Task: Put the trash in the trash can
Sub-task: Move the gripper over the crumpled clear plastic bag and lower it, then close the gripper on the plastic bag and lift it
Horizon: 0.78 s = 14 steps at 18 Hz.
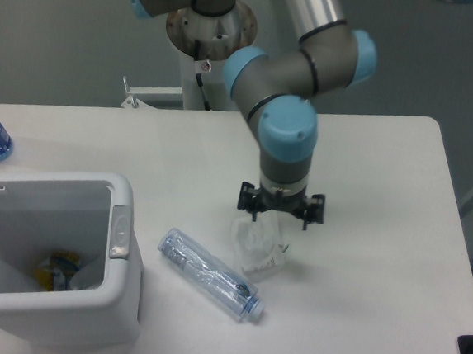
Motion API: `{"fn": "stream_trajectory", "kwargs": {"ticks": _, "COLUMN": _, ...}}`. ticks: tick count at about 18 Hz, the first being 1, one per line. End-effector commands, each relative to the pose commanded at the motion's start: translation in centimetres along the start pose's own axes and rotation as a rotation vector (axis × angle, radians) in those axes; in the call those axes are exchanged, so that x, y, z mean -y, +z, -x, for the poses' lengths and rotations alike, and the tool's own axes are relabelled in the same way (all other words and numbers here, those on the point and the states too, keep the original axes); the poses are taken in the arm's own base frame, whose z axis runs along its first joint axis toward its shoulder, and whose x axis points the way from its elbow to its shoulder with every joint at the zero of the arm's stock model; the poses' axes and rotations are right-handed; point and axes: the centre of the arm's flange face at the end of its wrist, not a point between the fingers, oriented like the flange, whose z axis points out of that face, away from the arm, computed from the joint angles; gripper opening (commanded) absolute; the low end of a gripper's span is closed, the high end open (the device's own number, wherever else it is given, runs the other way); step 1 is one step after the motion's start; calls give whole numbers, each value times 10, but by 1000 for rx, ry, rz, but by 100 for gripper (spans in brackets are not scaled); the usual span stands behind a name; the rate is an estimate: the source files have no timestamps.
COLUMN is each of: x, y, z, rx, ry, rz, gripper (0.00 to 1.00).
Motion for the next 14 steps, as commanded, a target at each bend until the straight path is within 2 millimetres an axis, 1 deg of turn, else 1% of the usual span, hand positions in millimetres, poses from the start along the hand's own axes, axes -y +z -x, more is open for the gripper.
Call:
{"fn": "stream_trajectory", "kwargs": {"ticks": 4, "x": 0, "y": 22, "z": -3, "rx": 4, "ry": 22, "rz": 53, "gripper": 100}}
{"fn": "stream_trajectory", "kwargs": {"ticks": 5, "x": -1, "y": 23, "z": -2, "rx": 15, "ry": 25, "rz": 65, "gripper": 100}}
{"fn": "stream_trajectory", "kwargs": {"ticks": 6, "x": 0, "y": 21, "z": 0, "rx": 22, "ry": 29, "rz": 63, "gripper": 97}}
{"fn": "stream_trajectory", "kwargs": {"ticks": 8, "x": -1, "y": 23, "z": -1, "rx": 22, "ry": 32, "rz": 71, "gripper": 84}}
{"fn": "stream_trajectory", "kwargs": {"ticks": 10, "x": -2, "y": 23, "z": 1, "rx": 33, "ry": 38, "rz": 81, "gripper": 63}}
{"fn": "stream_trajectory", "kwargs": {"ticks": 12, "x": -3, "y": 22, "z": 3, "rx": 36, "ry": 35, "rz": 80, "gripper": 30}}
{"fn": "stream_trajectory", "kwargs": {"ticks": 13, "x": -4, "y": 21, "z": 5, "rx": 38, "ry": 30, "rz": 78, "gripper": 12}}
{"fn": "stream_trajectory", "kwargs": {"ticks": 14, "x": -5, "y": 21, "z": 7, "rx": 38, "ry": 27, "rz": 78, "gripper": 0}}
